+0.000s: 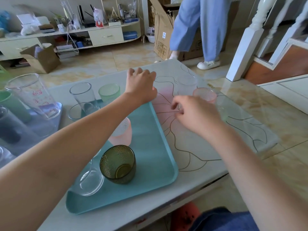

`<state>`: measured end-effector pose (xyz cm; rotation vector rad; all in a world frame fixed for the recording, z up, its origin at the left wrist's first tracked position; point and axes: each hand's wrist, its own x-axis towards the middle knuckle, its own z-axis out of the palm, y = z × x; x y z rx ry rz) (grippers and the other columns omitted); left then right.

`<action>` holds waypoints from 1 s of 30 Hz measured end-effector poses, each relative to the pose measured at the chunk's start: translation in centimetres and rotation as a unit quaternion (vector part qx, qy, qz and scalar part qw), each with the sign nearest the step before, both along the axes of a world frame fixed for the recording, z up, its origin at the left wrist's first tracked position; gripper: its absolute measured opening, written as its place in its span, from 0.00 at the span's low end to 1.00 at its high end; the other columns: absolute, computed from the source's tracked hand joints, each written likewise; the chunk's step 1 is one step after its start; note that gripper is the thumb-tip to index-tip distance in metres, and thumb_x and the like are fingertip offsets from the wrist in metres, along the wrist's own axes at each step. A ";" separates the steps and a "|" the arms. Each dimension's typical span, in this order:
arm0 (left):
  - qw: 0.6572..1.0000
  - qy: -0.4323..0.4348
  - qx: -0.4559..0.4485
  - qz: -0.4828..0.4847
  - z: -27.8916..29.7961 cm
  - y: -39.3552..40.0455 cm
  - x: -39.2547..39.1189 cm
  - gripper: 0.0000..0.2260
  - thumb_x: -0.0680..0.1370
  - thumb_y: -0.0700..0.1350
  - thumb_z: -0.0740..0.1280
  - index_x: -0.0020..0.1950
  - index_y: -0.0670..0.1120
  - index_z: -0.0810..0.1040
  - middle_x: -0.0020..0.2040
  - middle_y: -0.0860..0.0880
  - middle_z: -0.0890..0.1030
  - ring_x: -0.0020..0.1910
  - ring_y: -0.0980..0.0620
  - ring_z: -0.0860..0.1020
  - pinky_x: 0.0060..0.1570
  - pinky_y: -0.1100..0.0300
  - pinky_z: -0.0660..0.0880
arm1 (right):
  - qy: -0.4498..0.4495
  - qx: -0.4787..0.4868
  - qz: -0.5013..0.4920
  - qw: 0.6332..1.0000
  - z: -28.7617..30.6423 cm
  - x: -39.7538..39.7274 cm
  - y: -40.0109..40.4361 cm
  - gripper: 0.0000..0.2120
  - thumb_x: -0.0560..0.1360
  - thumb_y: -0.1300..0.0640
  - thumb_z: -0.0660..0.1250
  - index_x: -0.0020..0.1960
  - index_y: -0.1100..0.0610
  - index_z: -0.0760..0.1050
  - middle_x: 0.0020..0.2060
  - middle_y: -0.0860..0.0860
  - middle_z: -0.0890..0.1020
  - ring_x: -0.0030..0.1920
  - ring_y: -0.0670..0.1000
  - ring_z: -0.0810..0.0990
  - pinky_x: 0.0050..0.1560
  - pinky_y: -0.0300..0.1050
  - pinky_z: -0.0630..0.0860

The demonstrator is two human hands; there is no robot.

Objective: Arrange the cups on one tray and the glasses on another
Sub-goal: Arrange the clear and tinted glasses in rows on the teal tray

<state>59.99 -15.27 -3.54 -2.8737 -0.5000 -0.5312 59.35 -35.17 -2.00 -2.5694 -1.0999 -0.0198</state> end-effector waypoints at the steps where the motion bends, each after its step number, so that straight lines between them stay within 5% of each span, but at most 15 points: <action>1: 1.000 0.001 -0.004 -0.027 0.0 -0.6 0.5 0.15 0.72 0.46 0.62 0.57 0.45 0.74 0.55 0.45 0.78 0.60 0.42 0.72 0.61 0.49 0.62 | -0.015 0.019 -0.031 0.999 0.3 0.6 -0.7 0.06 0.75 0.55 0.63 0.52 0.49 0.74 0.44 0.49 0.79 0.49 0.55 0.77 0.40 0.43 0.66; 5: 0.993 0.014 -0.007 -0.116 -0.7 -3.2 3.0 0.17 0.73 0.43 0.63 0.62 0.45 0.72 0.60 0.47 0.77 0.63 0.44 0.70 0.63 0.52 0.61 | -0.031 0.038 -0.136 0.990 0.5 2.2 -3.0 0.09 0.75 0.54 0.66 0.52 0.54 0.70 0.47 0.52 0.74 0.49 0.58 0.75 0.42 0.45 0.66; 9: 0.994 0.043 -0.009 -0.104 -2.0 -5.0 5.3 0.22 0.73 0.40 0.64 0.67 0.46 0.69 0.66 0.48 0.72 0.68 0.46 0.66 0.69 0.50 0.56 | 0.008 -0.034 -0.178 0.983 -0.5 2.7 -4.0 0.19 0.74 0.53 0.69 0.61 0.57 0.67 0.56 0.56 0.75 0.55 0.59 0.77 0.44 0.46 0.68; 18: 0.992 0.091 -0.044 -0.070 -2.9 -5.0 8.1 0.18 0.77 0.44 0.65 0.66 0.47 0.71 0.67 0.46 0.70 0.69 0.45 0.65 0.72 0.46 0.53 | 0.046 -0.085 -0.168 0.981 -1.8 3.0 -4.7 0.10 0.76 0.57 0.64 0.58 0.54 0.72 0.53 0.53 0.79 0.55 0.58 0.78 0.46 0.44 0.67; 25: 0.996 -0.002 -0.046 -0.080 -2.3 -5.3 7.3 0.05 0.78 0.41 0.63 0.51 0.43 0.76 0.53 0.44 0.77 0.49 0.40 0.77 0.47 0.53 0.65 | 0.044 -0.103 -0.145 0.983 -1.5 2.7 -4.3 0.08 0.75 0.65 0.61 0.44 0.53 0.67 0.42 0.52 0.69 0.43 0.56 0.70 0.43 0.43 0.64; 30: 0.993 -0.027 -0.074 -0.084 2.1 -3.5 2.8 0.05 0.77 0.42 0.65 0.51 0.44 0.77 0.53 0.45 0.79 0.50 0.41 0.77 0.48 0.55 0.66 | 0.040 -0.087 -0.131 0.987 -1.6 2.6 -4.3 0.07 0.76 0.66 0.60 0.44 0.55 0.69 0.42 0.53 0.71 0.42 0.55 0.69 0.43 0.43 0.65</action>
